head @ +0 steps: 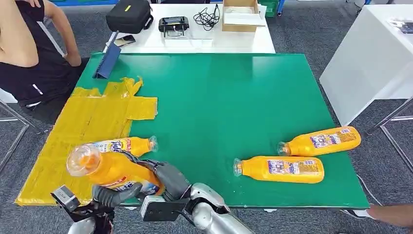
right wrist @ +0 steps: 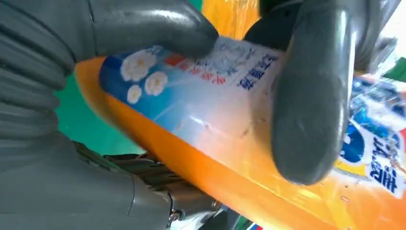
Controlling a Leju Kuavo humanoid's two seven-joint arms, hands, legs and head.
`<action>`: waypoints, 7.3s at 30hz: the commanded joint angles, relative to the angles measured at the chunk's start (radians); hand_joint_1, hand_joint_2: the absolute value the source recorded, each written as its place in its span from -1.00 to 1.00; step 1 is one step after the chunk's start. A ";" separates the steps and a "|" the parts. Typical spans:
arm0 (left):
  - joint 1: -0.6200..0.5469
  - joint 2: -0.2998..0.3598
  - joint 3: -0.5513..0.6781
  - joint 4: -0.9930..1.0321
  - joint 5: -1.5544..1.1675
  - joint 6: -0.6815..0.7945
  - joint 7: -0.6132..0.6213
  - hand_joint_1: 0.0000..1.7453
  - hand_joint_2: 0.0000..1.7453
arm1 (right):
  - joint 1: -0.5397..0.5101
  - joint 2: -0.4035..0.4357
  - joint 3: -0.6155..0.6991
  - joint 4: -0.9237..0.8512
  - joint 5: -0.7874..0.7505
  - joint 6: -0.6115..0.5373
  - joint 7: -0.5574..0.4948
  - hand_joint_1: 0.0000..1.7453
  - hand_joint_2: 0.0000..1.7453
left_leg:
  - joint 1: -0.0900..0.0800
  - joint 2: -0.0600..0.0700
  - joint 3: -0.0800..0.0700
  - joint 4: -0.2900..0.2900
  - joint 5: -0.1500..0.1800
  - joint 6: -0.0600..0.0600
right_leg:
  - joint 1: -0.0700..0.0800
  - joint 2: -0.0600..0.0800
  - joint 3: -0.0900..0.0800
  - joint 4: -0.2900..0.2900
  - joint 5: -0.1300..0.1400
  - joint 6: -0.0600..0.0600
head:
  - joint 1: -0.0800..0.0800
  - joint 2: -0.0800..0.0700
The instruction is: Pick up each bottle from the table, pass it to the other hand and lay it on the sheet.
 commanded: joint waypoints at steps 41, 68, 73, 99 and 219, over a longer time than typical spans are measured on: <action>-0.514 0.282 0.063 0.739 -1.478 1.011 0.469 -1.00 1.00 | 0.034 -0.575 -0.239 -0.578 0.018 0.139 0.026 -1.00 1.00 | -0.002 -0.002 0.002 -0.001 0.001 0.002 | -0.001 -0.003 0.003 -0.002 0.003 -0.001 | 0.000 0.000; -0.366 0.163 0.288 0.201 -0.127 0.566 -0.002 -1.00 1.00 | 0.117 -0.704 -0.273 -0.596 0.200 0.100 0.131 -1.00 1.00 | 0.000 0.000 0.000 0.001 -0.001 0.002 | 0.000 -0.001 0.001 -0.001 0.003 -0.001 | 0.000 0.000; -0.242 0.080 0.377 -0.003 -0.059 0.397 -0.002 -1.00 1.00 | 0.225 -0.854 -0.368 -0.696 0.175 0.176 0.147 -1.00 1.00 | -0.002 -0.002 -0.001 0.001 0.000 0.002 | -0.002 -0.003 0.001 -0.001 0.002 -0.001 | 0.000 0.000; -0.255 0.083 0.259 0.015 -0.086 0.411 -0.002 -1.00 1.00 | 0.094 -0.876 -0.322 -0.381 0.292 0.304 0.304 -1.00 1.00 | -0.003 -0.001 0.001 -0.001 -0.001 0.004 | -0.002 -0.002 0.003 -0.004 0.003 -0.001 | 0.000 0.000; -0.117 0.037 -0.135 -0.010 0.259 -0.034 0.147 -1.00 1.00 | 0.004 -0.213 -0.361 -0.395 -0.239 0.171 0.053 1.00 1.00 | 0.021 0.015 -0.018 0.027 -0.008 -0.003 | 0.020 0.015 -0.008 0.001 0.014 -0.010 | 0.000 0.000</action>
